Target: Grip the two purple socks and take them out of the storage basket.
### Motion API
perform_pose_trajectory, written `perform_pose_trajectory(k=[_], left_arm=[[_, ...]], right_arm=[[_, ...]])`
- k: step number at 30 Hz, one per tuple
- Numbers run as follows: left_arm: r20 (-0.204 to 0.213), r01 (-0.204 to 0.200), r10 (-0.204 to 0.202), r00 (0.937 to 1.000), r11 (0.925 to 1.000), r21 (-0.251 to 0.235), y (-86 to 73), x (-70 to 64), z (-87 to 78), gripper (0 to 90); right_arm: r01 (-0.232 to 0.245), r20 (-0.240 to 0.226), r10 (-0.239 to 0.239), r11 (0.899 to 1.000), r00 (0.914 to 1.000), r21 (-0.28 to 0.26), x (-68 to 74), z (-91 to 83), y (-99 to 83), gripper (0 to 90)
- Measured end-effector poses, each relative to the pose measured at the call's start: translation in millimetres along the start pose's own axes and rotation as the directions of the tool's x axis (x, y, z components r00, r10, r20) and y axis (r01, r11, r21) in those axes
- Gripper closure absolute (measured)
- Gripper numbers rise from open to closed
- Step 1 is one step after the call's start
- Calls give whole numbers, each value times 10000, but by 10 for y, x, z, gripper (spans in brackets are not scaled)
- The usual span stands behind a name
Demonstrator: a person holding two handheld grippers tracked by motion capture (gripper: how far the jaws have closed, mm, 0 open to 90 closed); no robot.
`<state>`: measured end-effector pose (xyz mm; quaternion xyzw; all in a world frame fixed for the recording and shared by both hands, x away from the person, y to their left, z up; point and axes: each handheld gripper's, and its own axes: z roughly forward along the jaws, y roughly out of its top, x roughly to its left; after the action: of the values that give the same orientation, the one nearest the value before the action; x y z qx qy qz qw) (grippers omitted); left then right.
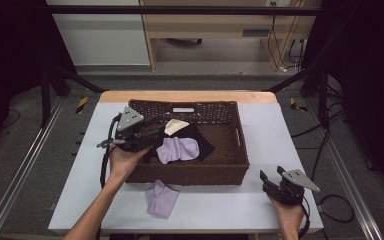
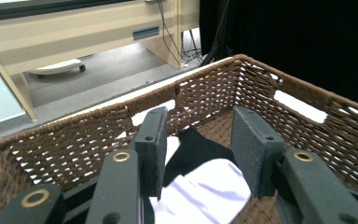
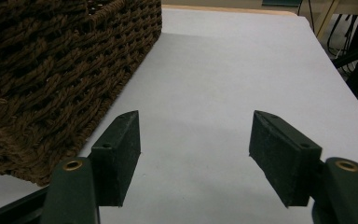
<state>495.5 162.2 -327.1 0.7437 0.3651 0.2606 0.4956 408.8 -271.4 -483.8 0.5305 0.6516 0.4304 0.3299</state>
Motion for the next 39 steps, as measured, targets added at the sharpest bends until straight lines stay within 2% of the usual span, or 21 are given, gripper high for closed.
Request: perform_pose_trajectory(k=[6,8,16,20,25,26,32,36,39], left_arm=[[-356,98,-89,9993,9996,250,43,80,259,567],[-286,93,-84,9996,9995,302,36,102,338,571],[-559,230,-183,9983,9961,852,-37,171,600,579],[-725,104,-16,9974,9925,1218,-95,176,734,587],[-859,-197,363,9956,9821,1873,-172,159,869,587],[-823,-302,481,9954,9780,2062,-185,156,887,587],[-634,-320,505,9967,9637,2650,-241,141,967,582],[-587,-609,851,9946,9413,3320,-287,113,1031,552],[-406,-734,950,9947,9265,3691,-319,93,1070,544]], right_arm=[[-16,-9,16,10000,10000,31,2,1,1,340],[-34,-12,34,10000,10000,25,3,1,1,340],[57,2,-57,10000,10000,47,3,3,1,340],[74,-35,-73,10000,10000,33,4,5,1,340],[81,-17,-81,10000,10000,27,5,1,1,340],[81,-39,-81,10000,10000,30,4,3,1,340],[107,-39,-107,9999,9999,47,8,5,0,340],[156,-29,-156,9999,9999,58,9,7,0,339],[167,-35,-167,9998,9999,53,14,7,0,339]])
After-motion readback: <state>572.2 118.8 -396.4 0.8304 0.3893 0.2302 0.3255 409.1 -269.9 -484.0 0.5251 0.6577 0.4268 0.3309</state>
